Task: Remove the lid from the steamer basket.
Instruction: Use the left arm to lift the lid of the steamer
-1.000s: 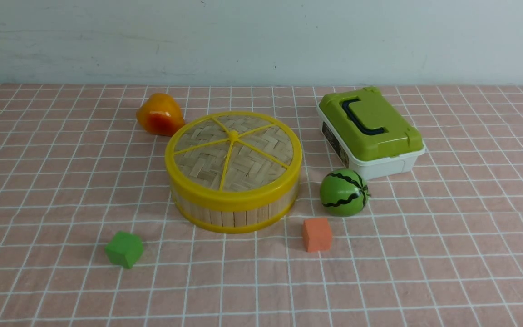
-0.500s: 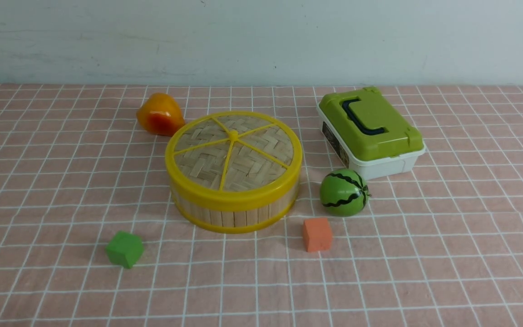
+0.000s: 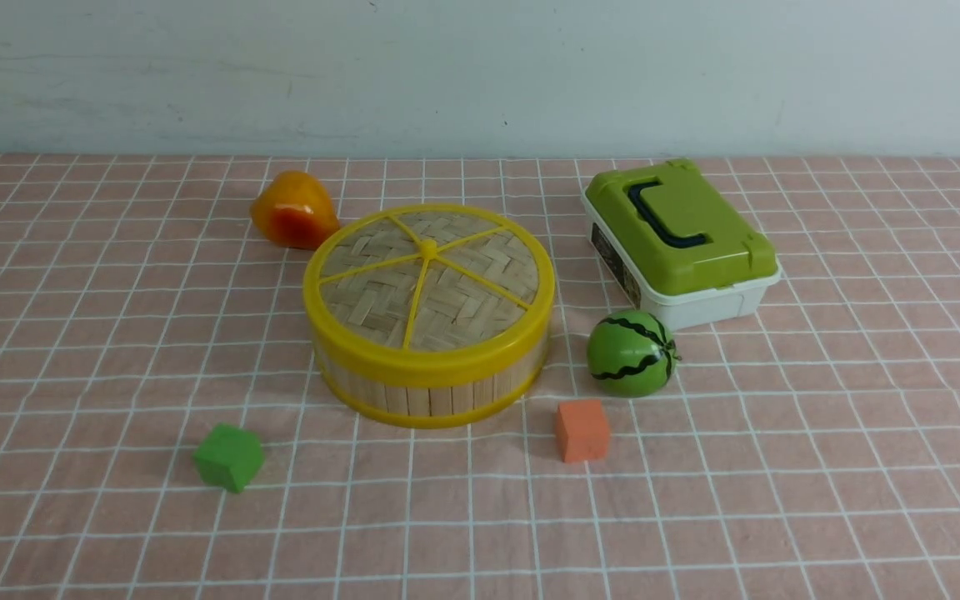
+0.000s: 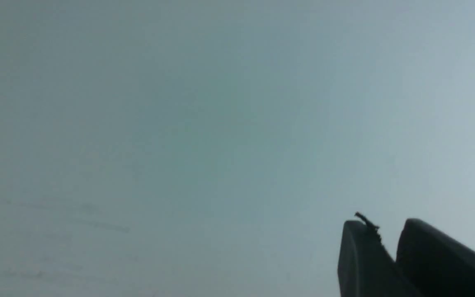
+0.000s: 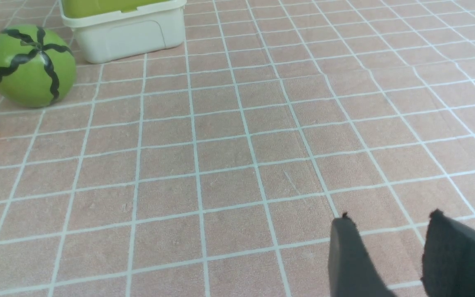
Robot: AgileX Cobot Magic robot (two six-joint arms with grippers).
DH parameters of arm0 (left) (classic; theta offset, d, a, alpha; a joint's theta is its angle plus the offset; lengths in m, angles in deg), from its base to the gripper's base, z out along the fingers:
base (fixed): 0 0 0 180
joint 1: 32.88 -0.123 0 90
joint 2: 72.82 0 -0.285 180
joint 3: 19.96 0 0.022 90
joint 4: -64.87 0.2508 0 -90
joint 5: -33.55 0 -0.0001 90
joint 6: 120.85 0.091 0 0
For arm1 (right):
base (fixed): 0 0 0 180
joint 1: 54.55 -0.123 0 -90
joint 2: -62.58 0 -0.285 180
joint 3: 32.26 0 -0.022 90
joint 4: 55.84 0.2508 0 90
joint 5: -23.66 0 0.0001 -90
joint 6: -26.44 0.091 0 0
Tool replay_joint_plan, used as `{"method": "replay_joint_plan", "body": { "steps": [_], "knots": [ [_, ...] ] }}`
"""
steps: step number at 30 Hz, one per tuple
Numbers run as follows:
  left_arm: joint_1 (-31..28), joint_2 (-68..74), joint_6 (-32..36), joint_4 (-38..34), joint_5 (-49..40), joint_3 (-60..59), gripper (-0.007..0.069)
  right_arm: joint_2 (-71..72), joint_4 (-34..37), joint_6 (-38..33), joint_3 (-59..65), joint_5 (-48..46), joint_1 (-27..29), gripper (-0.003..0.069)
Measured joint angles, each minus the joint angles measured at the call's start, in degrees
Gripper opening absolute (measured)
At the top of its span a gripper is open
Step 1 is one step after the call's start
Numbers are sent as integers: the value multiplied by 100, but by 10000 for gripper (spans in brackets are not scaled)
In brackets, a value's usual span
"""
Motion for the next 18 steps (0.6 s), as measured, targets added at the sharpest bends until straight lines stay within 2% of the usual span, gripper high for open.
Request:
{"method": "replay_joint_plan", "body": {
  "steps": [3, 5, 8, 10, 11, 12, 13, 14, 16, 18],
  "knots": [
    [0, 0, -978, -49, 685, 0, 133, 0, 0, 0, 0, 0, 0, 241],
    [0, -4, -1223, -38, 701, 51, 134, 0, 0, 0, 0, 0, 0, 241],
    [0, 144, -1588, 694, -699, 934, 112, 0, 0, 0, 0, 0, 0, 241],
    [0, 451, -1698, 1266, -1874, 1589, 76, 0, 0, 0, 0, 0, 0, 241],
    [0, 830, -1805, 1524, -2683, 2161, 34, 0, 0, 0, 0, 0, 0, 241],
    [0, 1082, -1890, 1665, -3328, 2468, 8, 0, 0, 0, 0, 0, 0, 241],
    [0, 1148, -1890, 1665, -3328, 2540, 2, 0, 0, 0, 0, 0, 0, 241],
    [0, 1481, -1954, 1765, -3919, 2876, -13, 0, 0, 0, 0, 0, 0, 241],
    [0, 2308, -2034, 1894, -5099, 3450, -13, 0, 0, 0, 0, 0, 0, 241],
    [0, 3044, -2119, 1883, -5634, 3675, -13, 0, 0, 0, 0, 0, 0, 241]
  ]
}}
